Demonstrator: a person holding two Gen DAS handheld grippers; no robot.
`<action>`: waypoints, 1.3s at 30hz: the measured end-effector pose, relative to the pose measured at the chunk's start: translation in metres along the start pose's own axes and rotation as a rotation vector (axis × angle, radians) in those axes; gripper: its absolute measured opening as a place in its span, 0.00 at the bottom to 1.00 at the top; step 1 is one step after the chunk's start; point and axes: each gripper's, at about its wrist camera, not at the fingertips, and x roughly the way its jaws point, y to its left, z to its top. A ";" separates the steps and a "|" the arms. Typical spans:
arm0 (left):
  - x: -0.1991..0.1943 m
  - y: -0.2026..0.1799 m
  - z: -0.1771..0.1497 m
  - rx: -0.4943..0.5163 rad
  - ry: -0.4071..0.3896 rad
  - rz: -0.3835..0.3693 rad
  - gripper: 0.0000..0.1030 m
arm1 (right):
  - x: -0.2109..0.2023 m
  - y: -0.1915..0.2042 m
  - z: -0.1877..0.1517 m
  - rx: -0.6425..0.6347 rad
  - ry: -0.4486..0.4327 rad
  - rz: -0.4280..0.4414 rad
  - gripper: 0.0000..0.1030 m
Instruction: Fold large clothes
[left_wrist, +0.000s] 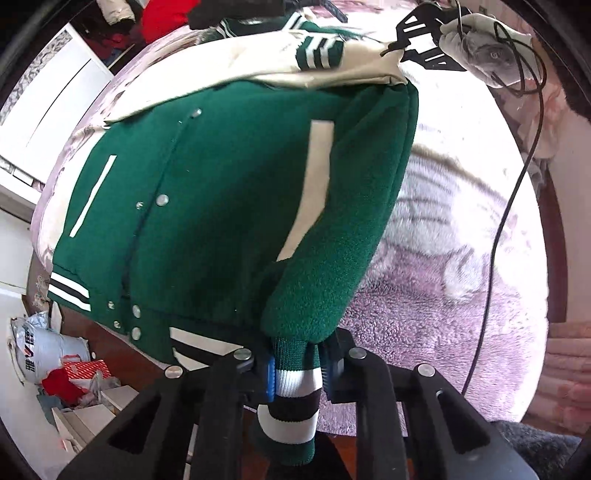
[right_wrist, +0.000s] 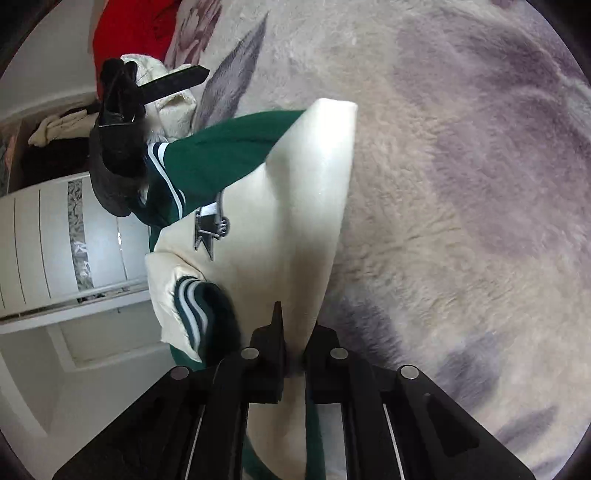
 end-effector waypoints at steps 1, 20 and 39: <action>-0.006 0.003 0.003 -0.020 -0.006 -0.012 0.14 | -0.005 0.007 -0.003 -0.012 -0.008 -0.012 0.07; -0.054 0.317 0.025 -0.621 -0.130 -0.312 0.12 | 0.136 0.424 -0.066 -0.493 0.027 -0.433 0.06; 0.147 0.507 -0.020 -0.925 0.103 -0.689 0.17 | 0.449 0.483 -0.088 -0.488 0.111 -0.884 0.12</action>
